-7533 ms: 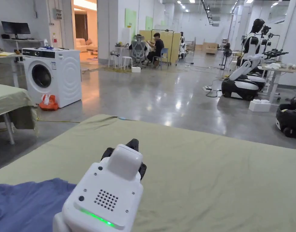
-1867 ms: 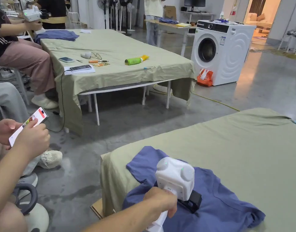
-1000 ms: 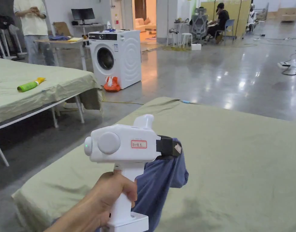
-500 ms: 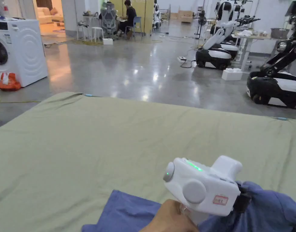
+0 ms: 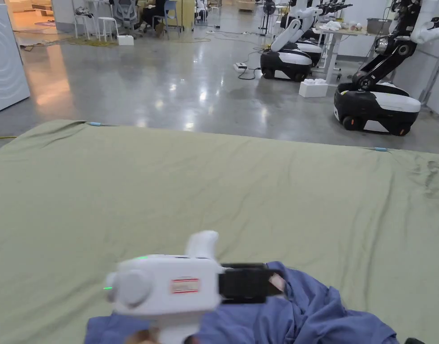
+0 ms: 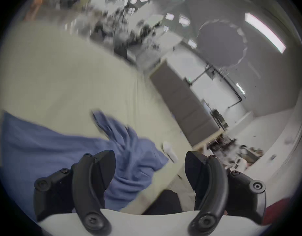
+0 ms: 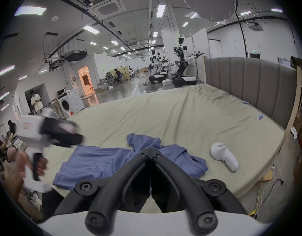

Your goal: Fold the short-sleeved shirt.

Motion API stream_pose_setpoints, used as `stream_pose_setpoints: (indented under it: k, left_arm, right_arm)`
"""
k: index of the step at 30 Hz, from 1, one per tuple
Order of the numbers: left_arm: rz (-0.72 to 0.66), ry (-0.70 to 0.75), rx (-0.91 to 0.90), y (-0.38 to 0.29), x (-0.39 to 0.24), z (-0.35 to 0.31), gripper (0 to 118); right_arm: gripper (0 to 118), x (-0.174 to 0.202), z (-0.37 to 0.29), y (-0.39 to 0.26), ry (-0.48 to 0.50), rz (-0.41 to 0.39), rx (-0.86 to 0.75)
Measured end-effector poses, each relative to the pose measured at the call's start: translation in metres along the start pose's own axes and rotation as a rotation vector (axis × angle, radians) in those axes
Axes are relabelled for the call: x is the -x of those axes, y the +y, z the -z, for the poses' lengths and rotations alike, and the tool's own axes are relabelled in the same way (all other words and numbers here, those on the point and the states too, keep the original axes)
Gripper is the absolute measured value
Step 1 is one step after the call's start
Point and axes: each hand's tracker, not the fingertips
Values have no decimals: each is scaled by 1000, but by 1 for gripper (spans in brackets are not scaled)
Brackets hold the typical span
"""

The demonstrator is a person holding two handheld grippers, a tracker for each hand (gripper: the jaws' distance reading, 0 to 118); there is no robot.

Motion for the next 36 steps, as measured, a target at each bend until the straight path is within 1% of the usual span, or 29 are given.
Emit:
stream_pose_setpoints:
  k: [2, 3, 4, 5, 6, 7, 8, 9, 11, 14, 17, 20, 21, 22, 23, 24, 25, 26, 27, 28, 29, 30, 31, 32, 33, 34, 35, 36]
  left_arm:
    - [206, 190, -146, 1, -13, -83, 96]
    - [296, 324, -206, -7, -20, -118, 89]
    - [370, 444, -258, -19, -27, -145, 65]
    - [440, 591, -306, -30, -31, -172, 17]
    - [481, 756, -334, -39, -32, -193, 0]
    - [462, 867, -361, -55, -32, -213, 0]
    - [434, 867, -327, -61, -22, -227, 0]
    - [408, 828, -281, -69, -18, -241, 0]
    - [399, 959, -289, -87, -15, -252, 0]
    - [378, 906, -231, -88, -5, -248, 0]
    - [422, 883, -201, -77, -5, -228, 0]
    - [398, 763, -233, -46, 5, -206, 0]
    - [383, 731, -248, -32, 11, -194, 4]
    - [368, 699, -236, -14, 22, -179, 25]
    - [339, 659, -210, 6, 38, -160, 25]
    - [298, 625, -182, 24, 53, -144, 37]
    - [228, 616, -126, 42, 78, -116, 67]
    - [152, 602, -43, 55, 105, -89, 104]
    - [102, 602, 19, 62, 132, -61, 118]
    - [82, 642, 85, 66, 156, -31, 118]
    - [27, 680, 175, 65, 184, -4, 118]
    - [-7, 772, 265, 62, 206, 17, 118]
    - [-12, 862, 332, 53, 228, 37, 118]
    - [-19, 884, 357, 44, 233, 50, 109]
    - [-12, 875, 383, 36, 242, 62, 103]
    - [-1, 888, 404, 27, 249, 72, 104]
    - [88, 929, 373, 18, 239, 74, 105]
    - [138, 959, 300, 16, 223, 68, 104]
  right_arm:
    - [3, 9, 4, 2, 16, -41, -16]
    - [3, 21, 3, 5, 27, -57, -22]
    - [3, 26, 4, 5, 33, -73, -31]
    - [3, 31, 5, 6, 32, -88, -46]
    - [3, 35, 5, 6, 29, -99, -56]
    - [3, 37, 6, 5, 35, -106, -64]
    - [3, 41, 6, 6, 44, -114, -66]
    - [3, 44, 7, 7, 50, -124, -68]
    - [3, 49, 9, 7, 60, -134, -65]
    - [3, 55, 11, 7, 84, -143, -54]
    - [3, 59, 9, 6, 92, -157, -56]
    - [3, 58, 10, 6, 98, -157, -49]
    - [3, 56, 11, 6, 101, -152, -44]
    - [3, 55, 12, 6, 102, -148, -39]
    - [3, 59, 10, 8, 101, -142, -34]
    - [3, 59, 10, 7, 102, -133, -28]
    - [3, 58, 11, 7, 108, -121, -17]
    - [3, 57, 11, 5, 116, -108, -6]
    - [3, 57, 10, 4, 118, -102, -4]
    - [3, 56, 9, 2, 117, -99, -1]
    - [3, 56, 8, 1, 117, -96, 2]
    - [3, 55, 7, 0, 118, -95, 5]
    - [3, 55, 4, 0, 116, -93, 8]
    - [3, 55, 2, -1, 112, -88, 11]
    - [3, 52, 0, -1, 113, -86, 13]
    - [3, 50, 0, -2, 113, -86, 16]
    - [3, 47, 0, -3, 100, -86, 23]
    - [3, 43, 2, -4, 91, -85, 31]
